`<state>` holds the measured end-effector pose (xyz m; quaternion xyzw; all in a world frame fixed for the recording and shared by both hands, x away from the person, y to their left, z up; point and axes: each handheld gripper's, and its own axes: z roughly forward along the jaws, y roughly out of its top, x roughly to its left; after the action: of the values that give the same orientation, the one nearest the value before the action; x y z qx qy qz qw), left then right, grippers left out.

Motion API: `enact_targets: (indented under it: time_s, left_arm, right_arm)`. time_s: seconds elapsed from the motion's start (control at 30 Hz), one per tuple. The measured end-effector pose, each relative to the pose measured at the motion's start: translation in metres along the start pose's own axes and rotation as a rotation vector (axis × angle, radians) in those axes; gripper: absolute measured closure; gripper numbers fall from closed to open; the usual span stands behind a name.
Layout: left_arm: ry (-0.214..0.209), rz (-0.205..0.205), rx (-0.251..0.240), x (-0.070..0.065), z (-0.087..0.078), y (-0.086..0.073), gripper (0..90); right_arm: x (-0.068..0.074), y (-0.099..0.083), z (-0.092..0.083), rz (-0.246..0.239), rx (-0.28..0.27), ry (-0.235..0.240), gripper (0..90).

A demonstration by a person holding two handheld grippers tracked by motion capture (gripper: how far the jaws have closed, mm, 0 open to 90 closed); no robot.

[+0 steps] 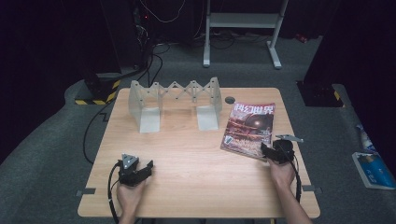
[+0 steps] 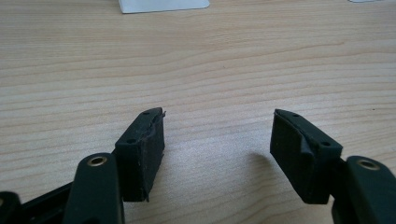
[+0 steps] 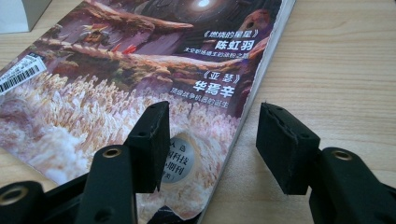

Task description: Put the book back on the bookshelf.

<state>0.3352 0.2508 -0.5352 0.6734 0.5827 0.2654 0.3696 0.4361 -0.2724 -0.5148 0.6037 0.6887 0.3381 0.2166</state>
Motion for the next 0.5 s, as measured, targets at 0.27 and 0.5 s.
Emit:
enact_targets:
  time_s: [0.27, 0.5]
  left_arm:
    - [0.002, 0.002, 0.0, -0.0004, 0.0002, 0.0, 35.2]
    - [0.006, 0.006, 0.001, -0.001, 0.0002, -0.0001, 35.2]
  right_arm:
    - [-0.004, -0.003, 0.0036, 0.022, -0.004, 0.046, 43.9]
    - [-0.0002, -0.0067, 0.0033, -0.016, -0.019, 0.058, 45.3]
